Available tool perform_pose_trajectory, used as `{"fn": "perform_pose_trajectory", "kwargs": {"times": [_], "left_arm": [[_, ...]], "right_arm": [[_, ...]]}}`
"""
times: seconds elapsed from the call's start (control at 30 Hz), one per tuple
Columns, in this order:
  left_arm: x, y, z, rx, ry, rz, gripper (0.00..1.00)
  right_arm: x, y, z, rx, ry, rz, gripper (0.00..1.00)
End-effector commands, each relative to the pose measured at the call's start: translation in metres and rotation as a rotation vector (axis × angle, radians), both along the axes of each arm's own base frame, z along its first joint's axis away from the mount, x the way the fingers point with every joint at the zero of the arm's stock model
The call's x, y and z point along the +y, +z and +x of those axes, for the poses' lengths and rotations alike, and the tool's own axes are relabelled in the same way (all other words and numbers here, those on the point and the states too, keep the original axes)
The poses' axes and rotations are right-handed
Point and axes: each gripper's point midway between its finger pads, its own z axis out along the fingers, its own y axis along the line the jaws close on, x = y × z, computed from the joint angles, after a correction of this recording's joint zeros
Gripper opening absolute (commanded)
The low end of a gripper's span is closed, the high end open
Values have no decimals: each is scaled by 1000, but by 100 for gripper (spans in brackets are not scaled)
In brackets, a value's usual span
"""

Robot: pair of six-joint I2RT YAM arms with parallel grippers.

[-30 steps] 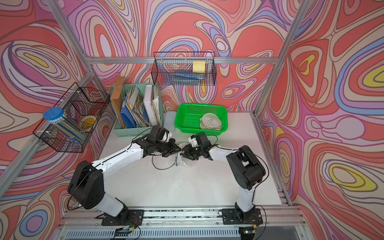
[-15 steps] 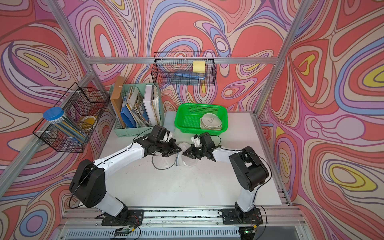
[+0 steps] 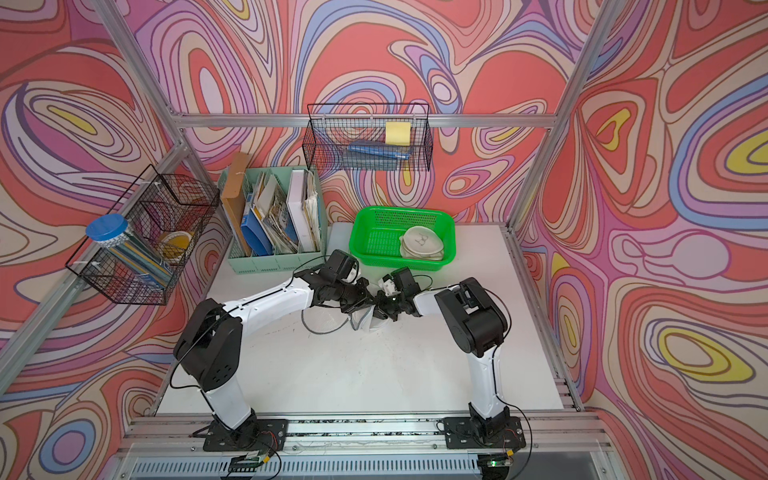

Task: Turn the laundry bag inside out
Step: Turn over the laundry bag at the center of the board.

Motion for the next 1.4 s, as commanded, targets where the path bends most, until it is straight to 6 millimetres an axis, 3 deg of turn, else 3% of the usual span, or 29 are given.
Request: {"fn": "perform_pose_trajectory", "kwargs": {"times": [0.0,0.13,0.2,0.3,0.4,0.47,0.67,0.93,1.17,1.23,1.27,1.37], "left_arm": [[-28,19,-1,-42,-49,-74,0],[-19,17,-1,-51,-49,-18,9],[-14,18,-2,-56,-56,10,23],[-2,20,-1,-66,-54,49,36],[11,23,1,-77,-40,70,57],[18,25,0,-84,-41,88,62],[48,35,-4,-117,-47,156,71],[74,39,-13,-136,-25,150,75],[100,34,-16,-138,40,150,74],[109,32,-18,-140,63,147,74],[115,31,-19,-139,80,149,74],[140,22,-22,-116,155,161,73]], "right_arm": [[1,-26,-12,41,15,-81,0],[1,-25,-14,44,15,-71,0],[2,-20,-13,34,16,-61,0],[4,-11,-10,21,14,-49,0],[5,-2,-8,8,13,-35,0],[6,3,-7,2,11,-29,1],[7,17,-2,-18,5,-26,4],[-8,46,8,-106,-12,-141,38],[-31,90,14,-252,-23,-317,52],[-29,99,11,-291,14,-379,58],[-24,116,8,-345,37,-406,59],[-3,132,-7,-436,133,-513,61]]}}
